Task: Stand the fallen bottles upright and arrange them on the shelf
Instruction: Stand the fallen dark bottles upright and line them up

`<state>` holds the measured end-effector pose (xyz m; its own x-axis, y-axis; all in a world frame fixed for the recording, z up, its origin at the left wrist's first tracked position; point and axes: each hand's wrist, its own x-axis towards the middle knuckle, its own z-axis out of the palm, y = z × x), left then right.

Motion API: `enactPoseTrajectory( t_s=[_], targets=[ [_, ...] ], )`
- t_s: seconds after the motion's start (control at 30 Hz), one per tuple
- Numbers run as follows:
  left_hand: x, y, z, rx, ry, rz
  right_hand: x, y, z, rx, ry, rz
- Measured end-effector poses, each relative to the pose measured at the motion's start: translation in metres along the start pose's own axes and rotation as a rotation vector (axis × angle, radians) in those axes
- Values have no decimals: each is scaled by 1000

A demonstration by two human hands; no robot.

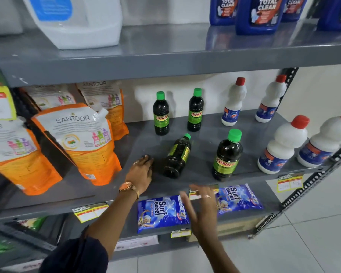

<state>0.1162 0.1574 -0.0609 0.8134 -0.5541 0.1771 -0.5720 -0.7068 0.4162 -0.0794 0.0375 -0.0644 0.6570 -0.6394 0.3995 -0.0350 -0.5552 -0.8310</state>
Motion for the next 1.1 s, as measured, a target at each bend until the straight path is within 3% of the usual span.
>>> enactPoseTrajectory(
  t_s=[0.17,0.3,0.57,0.7,0.9,1.1],
  targets=[
    [-9,-18,1,-7,15,41,93,-23,56,-127,-313,599],
    [-7,-23,3,-14,20,26,134,-27,71,-162,-422,750],
    [-5,-25,6,-7,78,35,111,-13,80,252,-101,623],
    [-5,-25,5,-10,61,28,121,-19,108,348,116,347],
    [-6,-28,4,-9,37,28,128,-10,124,207,25,114],
    [-6,-28,5,13,37,22,117,-4,119,185,-41,204]
  ],
)
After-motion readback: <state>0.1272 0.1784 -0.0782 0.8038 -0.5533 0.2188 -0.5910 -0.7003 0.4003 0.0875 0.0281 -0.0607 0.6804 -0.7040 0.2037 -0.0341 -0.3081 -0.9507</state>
